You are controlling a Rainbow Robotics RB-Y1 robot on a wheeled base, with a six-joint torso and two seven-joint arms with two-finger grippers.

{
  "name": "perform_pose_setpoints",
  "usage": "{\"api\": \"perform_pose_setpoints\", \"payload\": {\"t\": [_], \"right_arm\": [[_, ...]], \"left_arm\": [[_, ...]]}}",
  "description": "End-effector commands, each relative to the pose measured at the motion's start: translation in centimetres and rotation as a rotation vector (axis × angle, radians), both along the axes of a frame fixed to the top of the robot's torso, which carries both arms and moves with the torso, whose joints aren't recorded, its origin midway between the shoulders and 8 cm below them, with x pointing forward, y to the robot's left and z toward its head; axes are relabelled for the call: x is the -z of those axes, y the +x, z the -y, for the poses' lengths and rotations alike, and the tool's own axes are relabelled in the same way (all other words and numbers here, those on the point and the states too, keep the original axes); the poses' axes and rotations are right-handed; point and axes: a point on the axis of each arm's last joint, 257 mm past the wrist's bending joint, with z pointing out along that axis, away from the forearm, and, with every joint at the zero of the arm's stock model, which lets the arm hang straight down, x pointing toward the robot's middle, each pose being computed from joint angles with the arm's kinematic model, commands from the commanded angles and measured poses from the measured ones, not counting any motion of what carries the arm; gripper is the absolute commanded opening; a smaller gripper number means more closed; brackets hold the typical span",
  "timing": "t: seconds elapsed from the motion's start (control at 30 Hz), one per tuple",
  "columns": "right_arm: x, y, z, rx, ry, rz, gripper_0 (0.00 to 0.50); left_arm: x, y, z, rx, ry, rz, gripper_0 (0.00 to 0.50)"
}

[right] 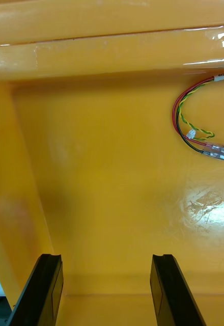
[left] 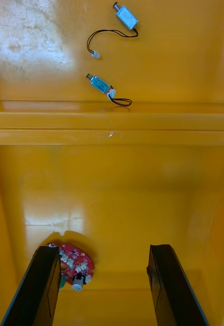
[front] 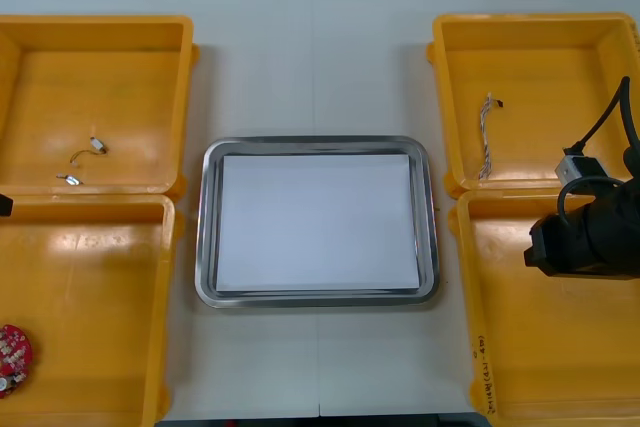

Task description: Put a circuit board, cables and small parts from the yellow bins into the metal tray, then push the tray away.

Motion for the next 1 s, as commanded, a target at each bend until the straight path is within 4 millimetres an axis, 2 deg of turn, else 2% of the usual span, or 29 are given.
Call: {"api": "perform_pose_setpoints", "payload": {"t": [0.03, 1.0], "right_arm": [[-0.72, -0.11, 0.05, -0.011, 0.006, 0.022, 0.500], [-0.72, -0.11, 0.05, -0.011, 0.006, 0.022, 0.500]], "left_arm": [[-2.18, 0.89, 0.19, 0.079, 0.048, 0.066, 0.500], [-2.18, 0.89, 0.19, 0.079, 0.048, 0.066, 0.500]]}}
